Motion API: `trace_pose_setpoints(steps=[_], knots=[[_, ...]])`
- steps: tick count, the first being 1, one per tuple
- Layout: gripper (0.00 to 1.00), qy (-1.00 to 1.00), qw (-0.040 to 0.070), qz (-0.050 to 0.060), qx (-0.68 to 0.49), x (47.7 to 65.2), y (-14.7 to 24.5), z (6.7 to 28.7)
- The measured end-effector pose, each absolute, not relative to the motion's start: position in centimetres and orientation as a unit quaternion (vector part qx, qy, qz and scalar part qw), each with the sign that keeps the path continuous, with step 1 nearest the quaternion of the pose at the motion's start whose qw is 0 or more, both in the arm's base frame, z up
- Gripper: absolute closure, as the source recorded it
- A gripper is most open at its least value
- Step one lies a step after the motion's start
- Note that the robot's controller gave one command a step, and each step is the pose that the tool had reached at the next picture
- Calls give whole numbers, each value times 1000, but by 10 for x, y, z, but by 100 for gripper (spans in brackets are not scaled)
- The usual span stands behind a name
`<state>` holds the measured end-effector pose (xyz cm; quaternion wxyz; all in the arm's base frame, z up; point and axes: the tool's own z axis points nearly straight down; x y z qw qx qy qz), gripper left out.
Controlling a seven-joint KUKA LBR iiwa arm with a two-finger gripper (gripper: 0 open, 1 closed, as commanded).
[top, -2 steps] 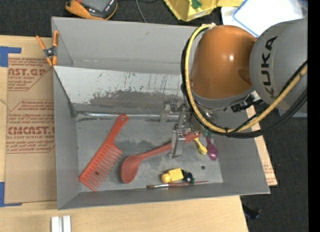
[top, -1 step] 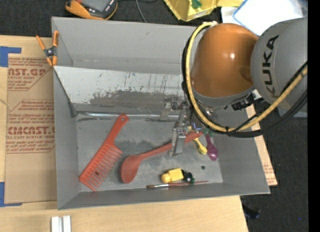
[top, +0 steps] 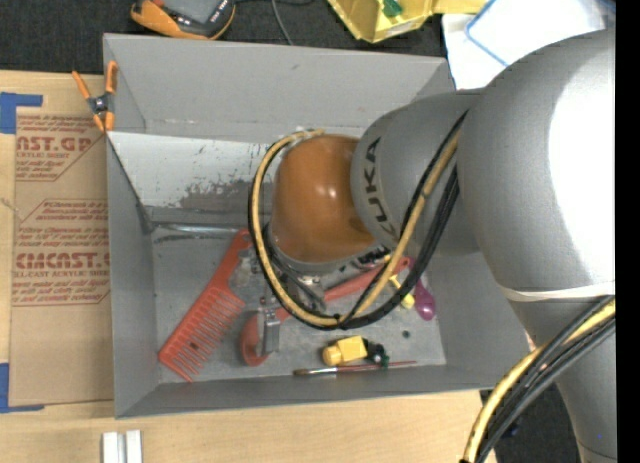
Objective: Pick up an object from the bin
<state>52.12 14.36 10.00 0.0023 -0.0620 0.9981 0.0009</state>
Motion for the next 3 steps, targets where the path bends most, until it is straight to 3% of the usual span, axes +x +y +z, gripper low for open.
trace_pose_setpoints(steps=[1,2,3], knots=[[0,992,9,0,-125,516,159,161],[0,950,2,1,-314,516,242,102],[0,914,13,-1,-405,540,217,71]])
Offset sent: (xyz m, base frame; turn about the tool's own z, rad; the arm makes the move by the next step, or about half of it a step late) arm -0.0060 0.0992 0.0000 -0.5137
